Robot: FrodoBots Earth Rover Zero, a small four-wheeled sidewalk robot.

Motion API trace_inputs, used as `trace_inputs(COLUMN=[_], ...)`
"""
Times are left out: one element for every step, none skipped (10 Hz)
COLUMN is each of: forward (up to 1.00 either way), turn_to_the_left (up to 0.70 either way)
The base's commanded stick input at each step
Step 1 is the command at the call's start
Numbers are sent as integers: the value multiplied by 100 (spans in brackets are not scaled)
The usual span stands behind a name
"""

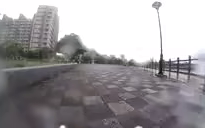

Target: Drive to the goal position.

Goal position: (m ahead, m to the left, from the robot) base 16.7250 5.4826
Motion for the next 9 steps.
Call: trace_inputs(forward=[100, 100, 100, 100, 100, 100, 100, 100, 100], turn_to_the_left=[0, 0, 0, 0, 0, 0, 0, 0, 0])
